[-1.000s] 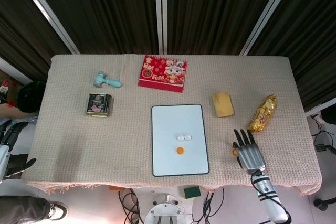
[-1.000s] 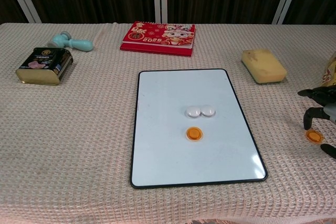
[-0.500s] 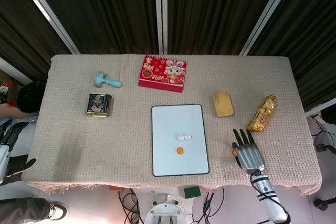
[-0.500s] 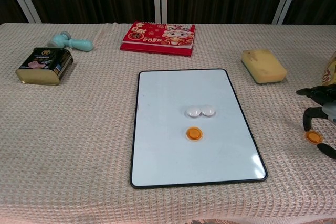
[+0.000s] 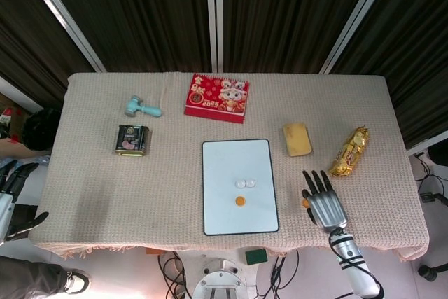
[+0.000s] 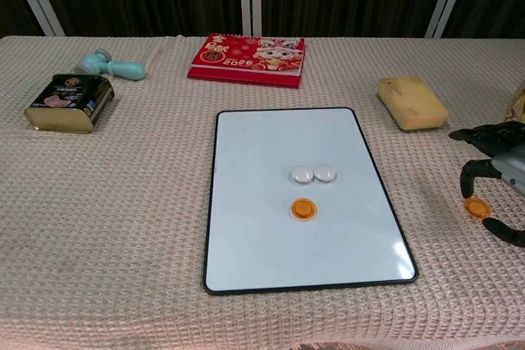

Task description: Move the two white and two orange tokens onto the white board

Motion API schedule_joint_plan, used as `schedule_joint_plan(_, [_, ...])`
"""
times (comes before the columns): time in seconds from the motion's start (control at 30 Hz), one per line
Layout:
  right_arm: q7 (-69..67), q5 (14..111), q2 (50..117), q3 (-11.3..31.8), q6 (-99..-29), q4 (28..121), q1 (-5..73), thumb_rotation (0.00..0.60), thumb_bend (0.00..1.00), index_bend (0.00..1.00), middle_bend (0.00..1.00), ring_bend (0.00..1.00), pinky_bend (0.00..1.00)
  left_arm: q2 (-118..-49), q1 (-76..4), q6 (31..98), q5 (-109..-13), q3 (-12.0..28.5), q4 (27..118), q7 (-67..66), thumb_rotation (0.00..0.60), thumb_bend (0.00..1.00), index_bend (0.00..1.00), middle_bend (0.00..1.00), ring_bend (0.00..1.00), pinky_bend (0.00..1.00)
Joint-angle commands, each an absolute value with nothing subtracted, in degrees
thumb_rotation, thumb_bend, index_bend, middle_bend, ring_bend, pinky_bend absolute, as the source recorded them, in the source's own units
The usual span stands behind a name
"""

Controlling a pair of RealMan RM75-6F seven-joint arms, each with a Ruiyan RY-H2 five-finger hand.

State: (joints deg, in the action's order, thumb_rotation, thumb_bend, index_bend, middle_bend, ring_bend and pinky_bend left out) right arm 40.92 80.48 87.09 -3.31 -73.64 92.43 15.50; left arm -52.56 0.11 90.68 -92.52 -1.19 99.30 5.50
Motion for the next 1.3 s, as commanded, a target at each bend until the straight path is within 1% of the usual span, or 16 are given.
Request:
schedule_joint_plan(0.03, [42.9, 81.8, 87.6, -2.6, -73.0, 94.3, 16.9, 0.600, 0.37, 0.48, 0.00, 0.00, 0.00, -52.5, 0.1, 90.7, -92.6, -1.2, 99.3, 5.5, 0.600, 0.10, 0.12, 0.14, 0.00, 0.12])
schedule_joint_plan(0.2, [47.9, 80.8, 90.5, -0.6, -69.1, 95.9, 19.9, 0.600, 0.37, 0.50, 0.00, 0.00, 0.00, -52.5, 0.2, 90.9, -92.4, -1.1, 99.3, 5.7, 0.600, 0.10, 0.12, 0.14, 0.00, 0.12])
schedule_joint_plan(0.43, [52.5, 78.1, 95.4, 0.9, -64.5, 95.4, 23.4, 0.600, 0.37, 0.52, 0.00, 0.00, 0.00, -52.4, 0.2, 90.8, -92.0, -1.0, 98.7, 6.7, 0.600, 0.10, 0.12, 0.14, 0.00, 0.12])
schedule_joint_plan(0.8, [56.3, 74.7, 100.2, 2.3, -62.3, 93.1, 26.6, 0.600, 0.37, 0.52, 0.00, 0.00, 0.00, -52.3, 0.4, 91.2, -92.0, -0.9, 98.3, 7.7, 0.600, 0.10, 0.12, 0.14, 0.00, 0.12])
schedule_joint_plan(1.3, [57.0, 73.3, 101.7, 2.0, -62.4, 92.5, 28.6, 0.600, 0.37, 0.52, 0.00, 0.00, 0.00, -52.3, 0.5, 91.4, -92.1, -0.9, 98.3, 7.6, 0.600, 0.10, 0.12, 0.14, 0.00, 0.12])
